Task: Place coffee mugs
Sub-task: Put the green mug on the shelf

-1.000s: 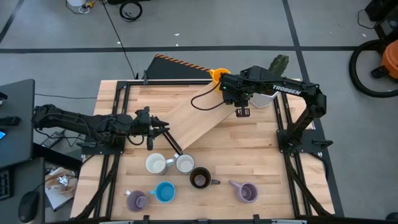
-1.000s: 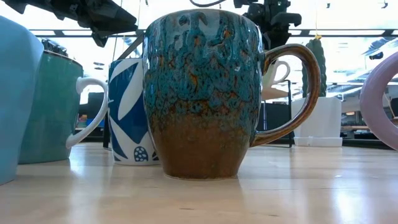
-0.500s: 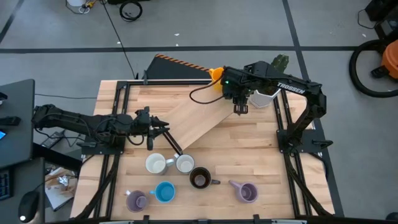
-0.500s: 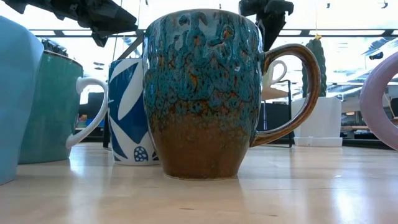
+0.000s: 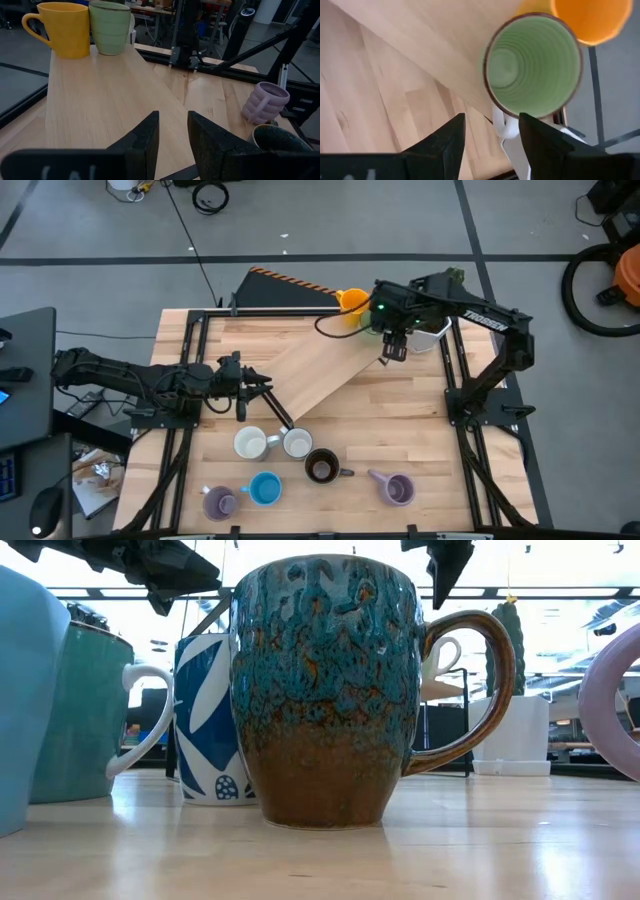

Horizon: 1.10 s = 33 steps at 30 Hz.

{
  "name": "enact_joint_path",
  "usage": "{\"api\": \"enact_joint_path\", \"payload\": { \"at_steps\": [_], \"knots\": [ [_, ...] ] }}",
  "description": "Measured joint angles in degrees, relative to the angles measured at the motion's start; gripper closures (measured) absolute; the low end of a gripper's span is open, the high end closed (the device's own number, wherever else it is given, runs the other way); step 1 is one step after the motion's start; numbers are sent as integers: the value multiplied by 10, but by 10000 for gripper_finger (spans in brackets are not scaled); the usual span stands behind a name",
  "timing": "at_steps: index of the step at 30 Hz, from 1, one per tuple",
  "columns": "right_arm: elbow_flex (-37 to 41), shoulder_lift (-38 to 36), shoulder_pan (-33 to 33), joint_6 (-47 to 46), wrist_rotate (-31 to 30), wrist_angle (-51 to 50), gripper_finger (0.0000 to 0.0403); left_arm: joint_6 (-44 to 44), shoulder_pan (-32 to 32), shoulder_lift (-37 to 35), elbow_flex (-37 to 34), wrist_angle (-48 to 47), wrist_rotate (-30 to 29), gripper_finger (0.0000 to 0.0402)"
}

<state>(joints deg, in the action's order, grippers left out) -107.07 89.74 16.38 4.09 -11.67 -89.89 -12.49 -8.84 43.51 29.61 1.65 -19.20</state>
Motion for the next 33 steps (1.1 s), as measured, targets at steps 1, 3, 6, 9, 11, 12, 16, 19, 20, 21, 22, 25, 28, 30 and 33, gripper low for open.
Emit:
{"api": "enact_joint_path", "payload": {
  "at_steps": [1, 3, 6, 9, 11, 12, 16, 19, 20, 21, 22, 25, 28, 30, 33],
  "knots": [
    [4, -9, 0, -6, -3, -1, 213, 0, 0, 0, 0, 0, 0, 294],
    [19, -25, 0, -18, -8, -1, 213, 0, 0, 0, 0, 0, 0, 294],
    [62, -48, 2, -32, -12, 11, 213, 0, 0, 0, 0, 0, 0, 294],
    [116, -81, 11, -41, -16, 46, 213, 0, 0, 0, 0, 0, 0, 294],
    [154, -101, 22, -39, -8, 82, 213, 0, 0, 0, 0, 0, 0, 294],
    [173, -109, 28, -37, -2, 97, 214, 0, 0, 0, 0, 0, 0, 294],
    [235, -141, 51, -10, 10, 156, 214, 0, 0, 0, 0, 0, 0, 294],
    [273, -150, 66, 7, 12, 196, 214, 0, 0, 0, 0, 0, 0, 294],
    [282, -152, 70, 10, 12, 205, 214, 0, 0, 0, 0, 0, 0, 294],
    [291, -155, 73, 14, 12, 214, 214, 0, 0, 0, 0, 0, 0, 294],
    [300, -157, 75, 19, 14, 221, 214, 0, 0, 0, 0, 0, 0, 294],
    [317, -154, 83, 28, 26, 234, 220, 0, 0, 0, 0, 0, 0, 294],
    [321, -150, 86, 32, 30, 245, 241, 0, 0, 0, 0, 0, 0, 294],
    [321, -149, 87, 32, 30, 249, 259, 0, 0, 0, 0, 0, 0, 294],
    [321, -149, 86, 27, 35, 249, 287, 0, 0, 0, 0, 0, 0, 294]
  ]
}}
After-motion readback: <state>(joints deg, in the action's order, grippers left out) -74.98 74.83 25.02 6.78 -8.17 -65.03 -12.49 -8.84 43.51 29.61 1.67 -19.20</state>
